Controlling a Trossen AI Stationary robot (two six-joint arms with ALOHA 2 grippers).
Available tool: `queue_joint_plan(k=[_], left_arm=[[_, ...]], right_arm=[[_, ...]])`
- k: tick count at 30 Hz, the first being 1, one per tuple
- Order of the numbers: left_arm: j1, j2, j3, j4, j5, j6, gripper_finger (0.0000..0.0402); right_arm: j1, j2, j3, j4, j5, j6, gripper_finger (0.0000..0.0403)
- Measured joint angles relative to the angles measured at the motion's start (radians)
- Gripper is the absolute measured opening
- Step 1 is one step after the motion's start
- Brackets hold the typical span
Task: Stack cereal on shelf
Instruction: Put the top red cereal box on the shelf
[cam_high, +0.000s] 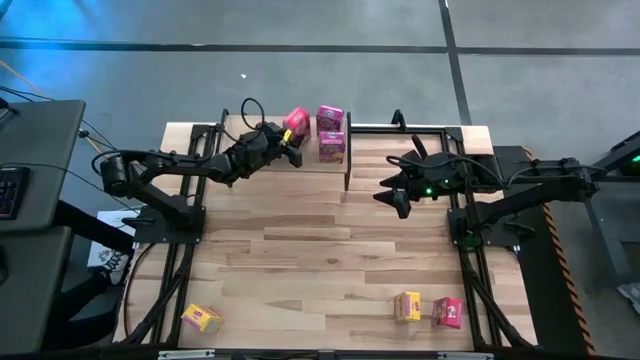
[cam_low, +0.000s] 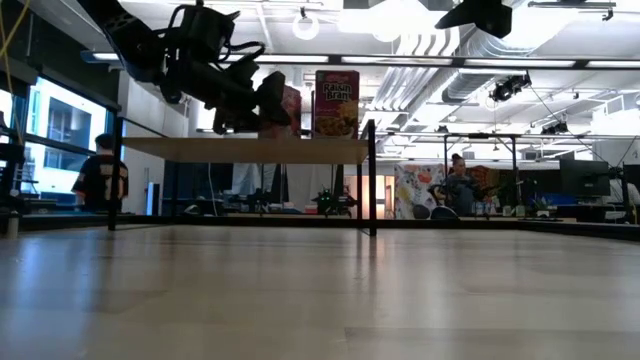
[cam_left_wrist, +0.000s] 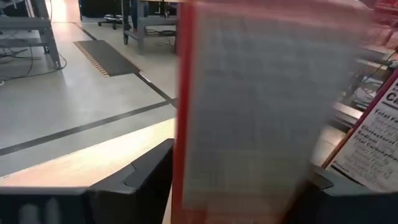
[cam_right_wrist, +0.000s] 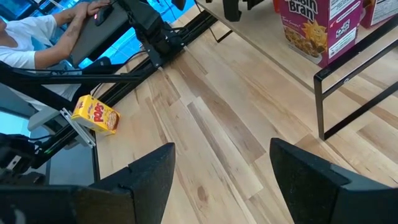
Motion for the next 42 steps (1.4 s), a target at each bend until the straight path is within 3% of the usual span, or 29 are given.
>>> queue_joint_plan(k=[9,23,28,33,37,42], left_arm=[[0.0,-0.06,0.0,-0.047,-0.004,0.016,0.0259],[-0.011,-0.27,0.0,-0.34,0.004,0.017,0.0262],[-0.02,-0.325,0.0,-0.448,-0.046,0.015,0.0262],[-0.045,-0.35,0.0,-0.495,-0.031,-0.07,0.0261],[-0.101,-0.35,0.0,-0.5,-0.014,-0.141,0.0227],[-0.184,-0.35,0.0,-0.501,-0.077,-0.199,0.0102]], right_arm=[[0.0,0.0,0.0,0.0,-0.002,0.003,0.0257],[0.0,0.0,0.0,0.0,0.001,0.001,0.0257],[0.0,0.0,0.0,0.0,0.002,0.0,0.0257],[0.0,0.0,0.0,-0.001,0.031,0.0,0.0257],[0.0,0.0,0.0,-0.002,0.032,0.0,0.0257],[0.0,0.0,0.0,-0.003,0.032,0.002,0.0257]])
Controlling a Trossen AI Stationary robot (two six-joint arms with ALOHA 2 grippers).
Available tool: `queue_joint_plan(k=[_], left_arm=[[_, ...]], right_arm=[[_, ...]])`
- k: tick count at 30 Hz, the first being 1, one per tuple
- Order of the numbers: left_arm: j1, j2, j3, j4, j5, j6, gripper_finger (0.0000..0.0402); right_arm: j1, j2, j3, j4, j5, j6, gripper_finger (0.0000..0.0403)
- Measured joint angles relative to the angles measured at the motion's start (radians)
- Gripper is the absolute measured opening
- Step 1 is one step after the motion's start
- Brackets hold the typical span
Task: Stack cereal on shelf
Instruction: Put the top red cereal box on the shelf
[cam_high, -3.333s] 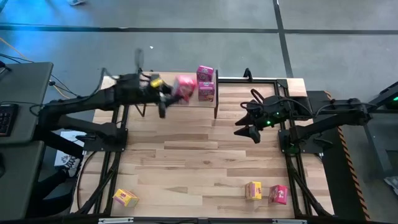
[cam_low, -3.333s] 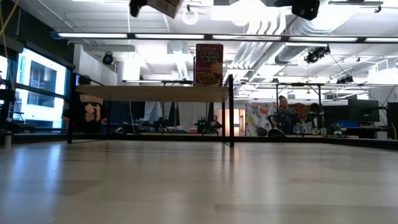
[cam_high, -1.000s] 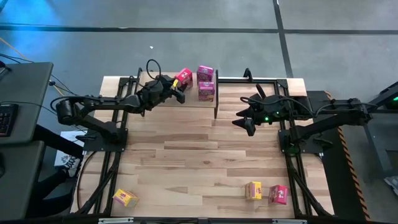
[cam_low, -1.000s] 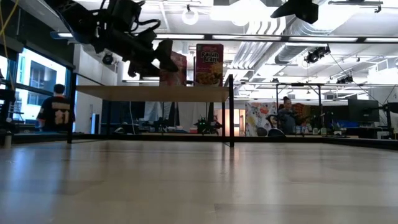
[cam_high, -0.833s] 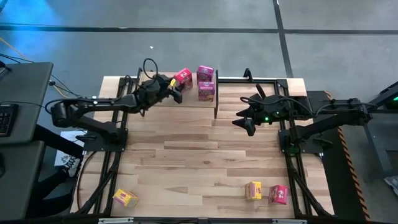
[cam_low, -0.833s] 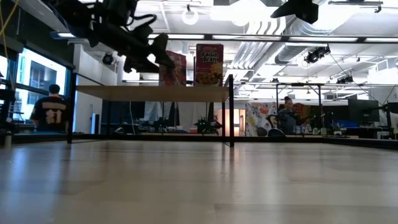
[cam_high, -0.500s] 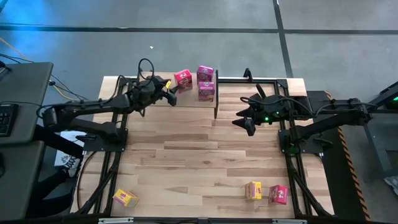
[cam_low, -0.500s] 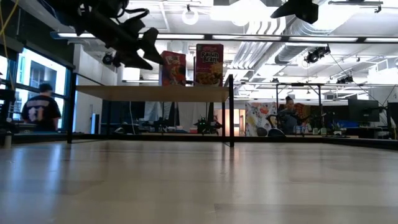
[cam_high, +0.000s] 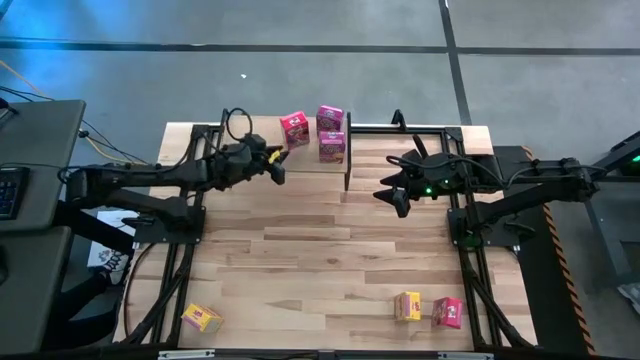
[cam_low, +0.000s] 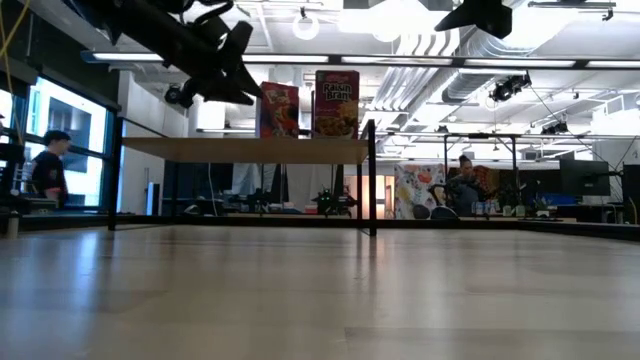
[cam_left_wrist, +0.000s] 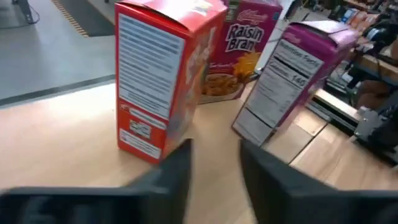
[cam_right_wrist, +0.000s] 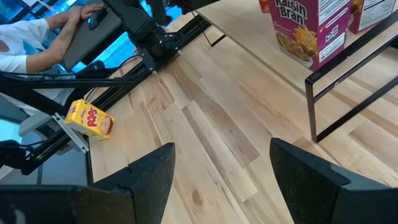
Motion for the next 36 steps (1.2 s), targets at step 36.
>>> queue_joint_plan(k=[36], left_arm=[[0.109,0.201,0.0,0.277,-0.038,-0.29,0.0]], right_arm=[[0.0,0.007,0.0,-0.003,0.053,-0.013,0.0257]])
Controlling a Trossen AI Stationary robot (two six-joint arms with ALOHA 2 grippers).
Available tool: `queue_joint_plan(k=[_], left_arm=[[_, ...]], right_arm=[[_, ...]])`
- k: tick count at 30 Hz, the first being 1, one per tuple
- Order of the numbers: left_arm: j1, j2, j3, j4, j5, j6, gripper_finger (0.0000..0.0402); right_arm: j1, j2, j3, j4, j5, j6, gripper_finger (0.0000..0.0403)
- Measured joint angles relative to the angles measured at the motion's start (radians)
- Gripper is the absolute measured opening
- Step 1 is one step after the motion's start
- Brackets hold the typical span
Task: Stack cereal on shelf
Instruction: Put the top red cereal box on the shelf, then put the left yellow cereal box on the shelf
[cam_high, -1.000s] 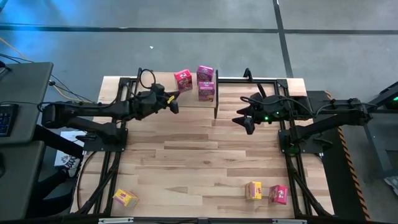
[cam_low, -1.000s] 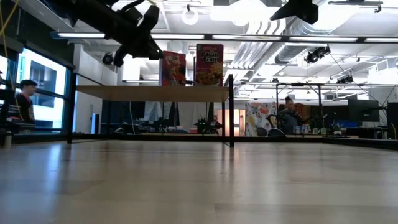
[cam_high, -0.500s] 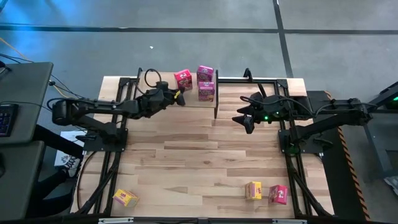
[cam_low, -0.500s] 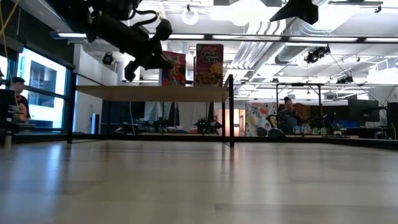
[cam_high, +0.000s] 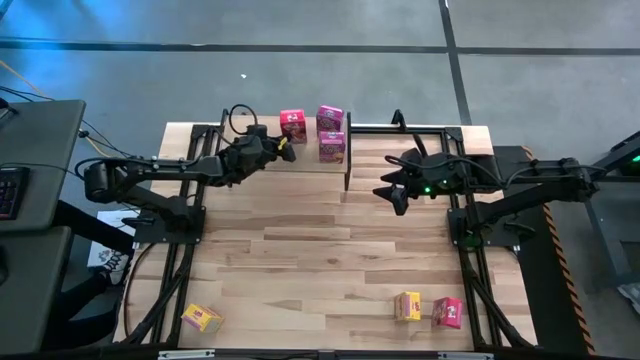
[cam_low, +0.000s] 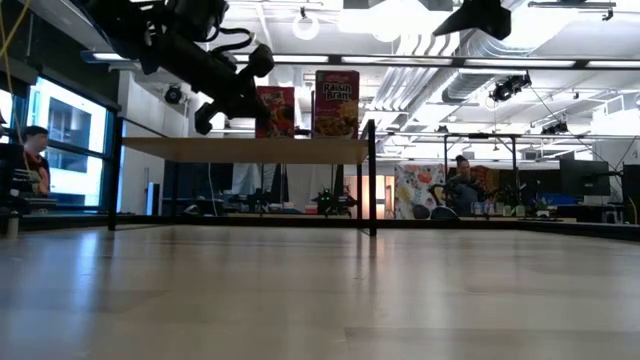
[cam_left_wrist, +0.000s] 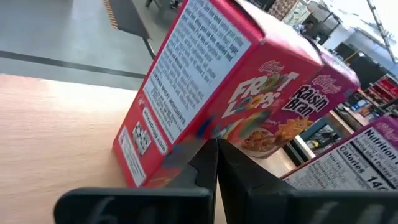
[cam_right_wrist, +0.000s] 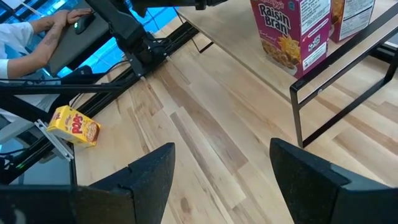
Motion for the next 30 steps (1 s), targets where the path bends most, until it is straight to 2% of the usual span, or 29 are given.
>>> queue_joint_plan(k=[3,6,9,13,17,22,26,30], left_arm=[[0.0,-0.006,0.0,-0.018,0.02,0.0,0.0],[-0.002,-0.05,0.0,-0.066,0.127,0.006,0.0],[-0.004,-0.132,0.0,-0.154,0.25,0.055,0.0],[-0.036,-0.272,0.0,-0.228,0.328,0.13,0.0],[-0.113,-0.398,0.0,-0.22,0.409,0.242,0.0],[-0.253,-0.485,0.0,-0.22,0.501,0.334,0.0],[-0.353,-0.52,0.0,-0.223,0.484,0.341,0.0],[-0.43,-0.536,0.0,-0.216,0.363,0.324,0.0]], right_arm=[[0.0,0.0,0.0,0.0,-0.004,0.0,0.0257],[0.0,-0.01,0.0,-0.02,-0.067,-0.013,0.0257],[0.001,-0.036,0.0,-0.059,-0.092,-0.003,0.0257],[0.0,-0.059,0.0,-0.133,-0.088,0.033,0.0257],[0.0,-0.063,0.0,-0.192,-0.108,0.04,0.0257],[0.0,-0.06,0.0,-0.231,-0.169,0.034,0.0257],[0.0,-0.06,0.0,-0.233,-0.188,-0.006,0.0257],[0.0,-0.06,0.0,-0.232,-0.191,-0.035,0.0257]])
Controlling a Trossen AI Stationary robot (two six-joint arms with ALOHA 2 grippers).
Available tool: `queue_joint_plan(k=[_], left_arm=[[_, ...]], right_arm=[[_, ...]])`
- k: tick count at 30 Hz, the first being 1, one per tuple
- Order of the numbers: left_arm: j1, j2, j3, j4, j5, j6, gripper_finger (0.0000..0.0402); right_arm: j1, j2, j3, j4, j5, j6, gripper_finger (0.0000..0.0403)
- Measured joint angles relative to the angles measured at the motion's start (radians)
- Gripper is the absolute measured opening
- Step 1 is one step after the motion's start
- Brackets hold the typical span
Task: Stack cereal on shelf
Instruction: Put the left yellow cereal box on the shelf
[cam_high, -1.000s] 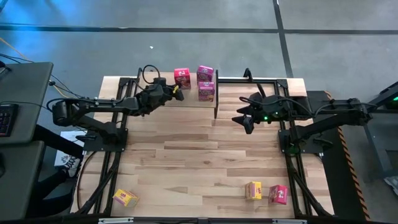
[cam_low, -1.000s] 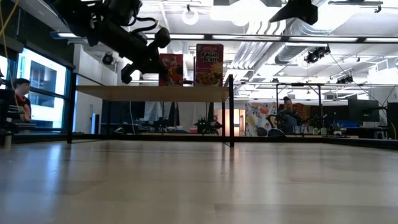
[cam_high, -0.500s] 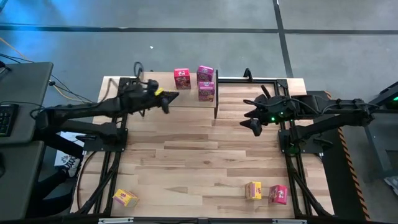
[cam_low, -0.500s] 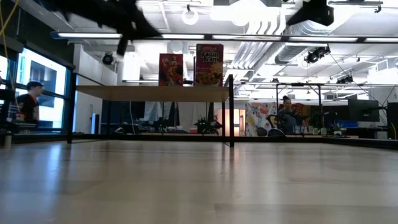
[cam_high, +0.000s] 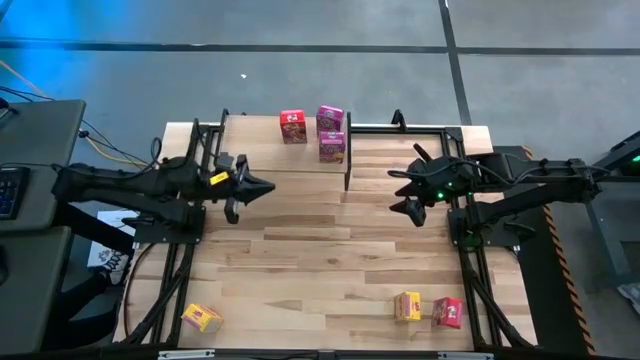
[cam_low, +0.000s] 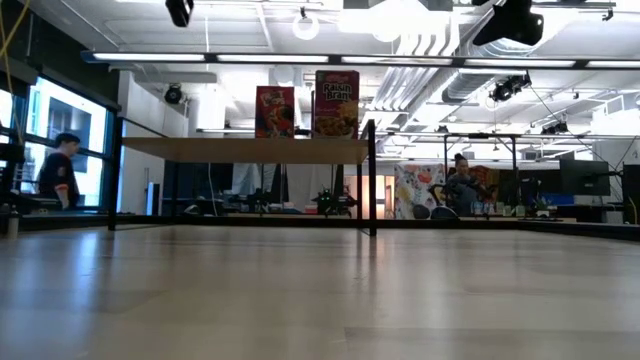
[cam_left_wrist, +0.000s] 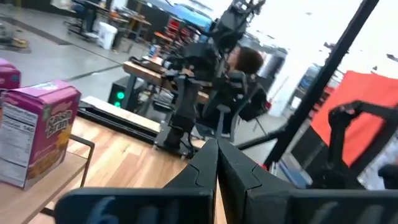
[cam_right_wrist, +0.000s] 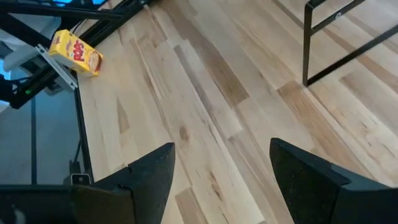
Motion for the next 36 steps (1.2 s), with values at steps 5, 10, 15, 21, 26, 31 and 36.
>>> queue_joint_plan(k=[5,10,15,21,26,31,36], left_arm=[[-0.06,0.0,0.0,0.002,-0.104,-0.003,0.0001],[-0.067,0.001,0.0,0.001,-0.117,-0.003,0.0028],[-0.06,-0.003,0.0,0.001,-0.004,-0.021,0.0109],[-0.062,-0.002,0.0,0.001,0.034,-0.035,0.0229],[-0.059,0.0,0.0,0.001,0.036,-0.019,0.0298],[-0.046,0.014,0.064,-0.1,0.113,0.084,0.0323],[-0.107,0.104,0.304,-0.524,0.138,0.134,0.0322]], right_arm=[[0.0,0.0,0.0,0.0,-0.02,-0.007,0.0257],[0.0,0.0,0.0,0.0,-0.061,0.03,0.0257],[0.0,0.0,0.0,0.003,-0.07,0.118,0.0257],[0.0,0.0,0.0,0.035,-0.069,0.232,0.0257],[0.0,0.0,0.0,0.065,-0.069,0.313,0.0257],[0.0,0.0,0.0,0.074,-0.018,0.39,0.0257],[0.0,0.0,0.0,0.076,0.03,0.412,0.0257]])
